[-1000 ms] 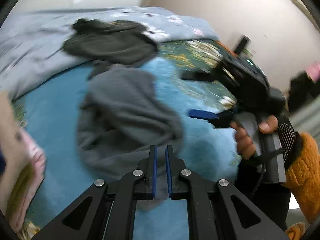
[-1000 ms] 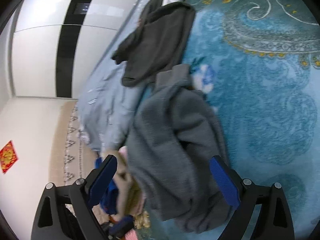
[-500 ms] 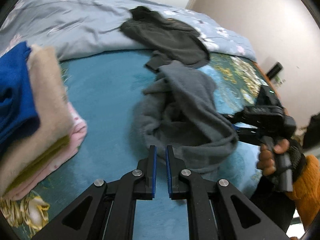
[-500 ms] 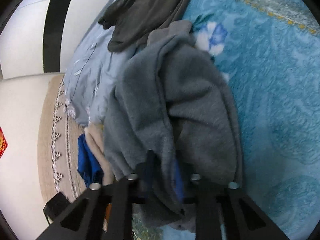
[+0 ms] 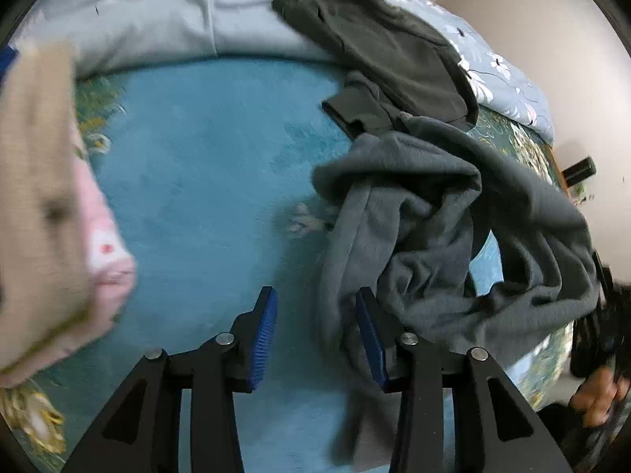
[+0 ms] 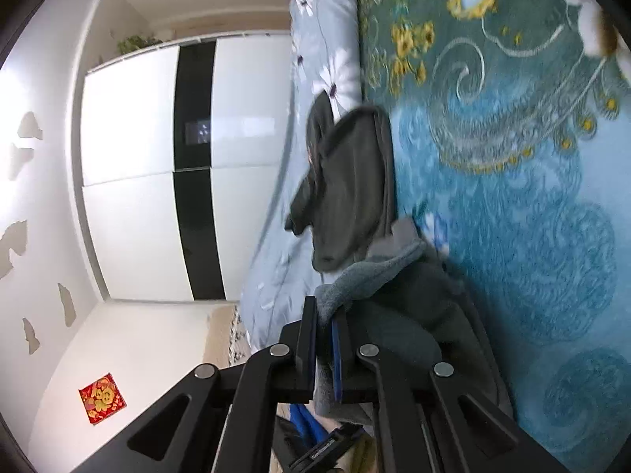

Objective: Fold clothes

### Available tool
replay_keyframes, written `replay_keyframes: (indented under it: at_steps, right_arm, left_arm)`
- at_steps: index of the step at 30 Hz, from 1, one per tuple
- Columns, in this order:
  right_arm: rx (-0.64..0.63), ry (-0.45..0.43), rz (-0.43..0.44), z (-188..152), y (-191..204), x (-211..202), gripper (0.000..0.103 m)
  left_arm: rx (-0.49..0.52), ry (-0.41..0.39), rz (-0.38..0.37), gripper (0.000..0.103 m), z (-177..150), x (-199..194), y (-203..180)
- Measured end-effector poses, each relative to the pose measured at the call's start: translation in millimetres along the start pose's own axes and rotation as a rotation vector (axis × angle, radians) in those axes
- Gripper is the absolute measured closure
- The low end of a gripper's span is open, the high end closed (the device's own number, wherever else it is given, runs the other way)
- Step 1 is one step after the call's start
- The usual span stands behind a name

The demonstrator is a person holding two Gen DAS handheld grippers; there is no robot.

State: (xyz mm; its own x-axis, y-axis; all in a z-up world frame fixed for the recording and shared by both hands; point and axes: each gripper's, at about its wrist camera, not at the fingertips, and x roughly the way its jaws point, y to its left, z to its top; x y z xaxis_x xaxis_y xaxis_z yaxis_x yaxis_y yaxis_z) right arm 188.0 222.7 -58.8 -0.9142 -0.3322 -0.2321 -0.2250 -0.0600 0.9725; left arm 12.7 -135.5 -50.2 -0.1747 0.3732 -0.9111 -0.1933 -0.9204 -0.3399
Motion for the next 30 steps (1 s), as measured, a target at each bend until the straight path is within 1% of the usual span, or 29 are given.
replay_keyframes:
  at_steps: [2, 3, 5, 6, 7, 8, 9, 11, 13, 15, 19, 22, 24, 26, 29, 30]
  right_arm:
    - [-0.018, -0.001, -0.003, -1.5, 3.0, 0.2, 0.096]
    - [-0.023, -0.004, -0.001, -1.7, 3.9, 0.0, 0.096]
    - [-0.015, -0.022, 0.002, -0.4, 3.0, -4.8, 0.096]
    - [-0.009, -0.032, 0.003, 0.3, 2.3, -7.6, 0.096]
    - [-0.003, -0.042, 0.005, 1.0, 1.6, -10.4, 0.096]
    - [0.002, -0.051, 0.006, 1.8, 0.9, -13.2, 0.096]
    - [0.008, -0.061, 0.007, 2.5, 0.2, -16.0, 0.096]
    - [0.019, -0.081, 0.009, 4.0, -1.3, -21.7, 0.096]
    - [0.027, -0.097, 0.024, 6.5, -1.2, -23.9, 0.096]
    - [0.037, -0.111, 0.05, 9.9, 0.2, -26.8, 0.096]
    - [0.024, -0.115, 0.067, 21.3, 10.1, -30.9, 0.096]
    - [0.007, -0.133, 0.066, 35.3, 18.8, -38.5, 0.096]
    - [-0.002, -0.161, 0.073, 51.7, 27.8, -47.6, 0.096]
    - [-0.023, -0.185, 0.087, 65.8, 39.9, -55.8, 0.096]
    - [-0.104, -0.219, 0.099, 84.5, 69.7, -67.6, 0.096]
    - [-0.14, -0.231, 0.095, 88.7, 79.9, -72.5, 0.096]
  left_arm:
    - [-0.01, -0.002, 0.009, 0.058, 4.3, 5.9, -2.7]
    - [-0.023, -0.001, 0.003, 0.058, 6.1, 8.8, -3.2]
    - [-0.059, 0.028, -0.024, 0.058, 7.7, 18.9, -4.8]
    - [-0.073, 0.035, -0.026, 0.06, 7.3, 21.4, -5.4]
    - [-0.088, 0.04, -0.025, 0.083, 6.6, 23.3, -5.9]
    - [-0.099, 0.044, -0.028, 0.095, 6.6, 24.0, -7.2]
    - [-0.106, 0.038, -0.031, 0.095, 7.7, 21.5, -9.6]
    - [-0.096, -0.02, -0.063, 0.096, 16.1, 3.6, -17.9]
    - [-0.076, -0.107, -0.136, 0.096, 30.3, -28.0, -29.5]
    - [-0.032, -0.181, -0.192, 0.096, 47.4, -61.2, -46.4]
    - [0.055, -0.301, -0.256, 0.096, 76.4, -112.5, -82.4]
    - [0.062, -0.392, -0.311, 0.096, 104.6, -138.9, -101.9]
    - [0.071, -0.45, -0.351, 0.096, 117.9, -157.3, -117.9]
    - [0.094, -0.516, -0.421, 0.096, 124.2, -176.6, -132.1]
    - [0.109, -0.601, -0.561, 0.096, 117.7, -199.4, -144.9]
    - [0.104, -0.61, -0.599, 0.096, 113.8, -201.2, -146.0]
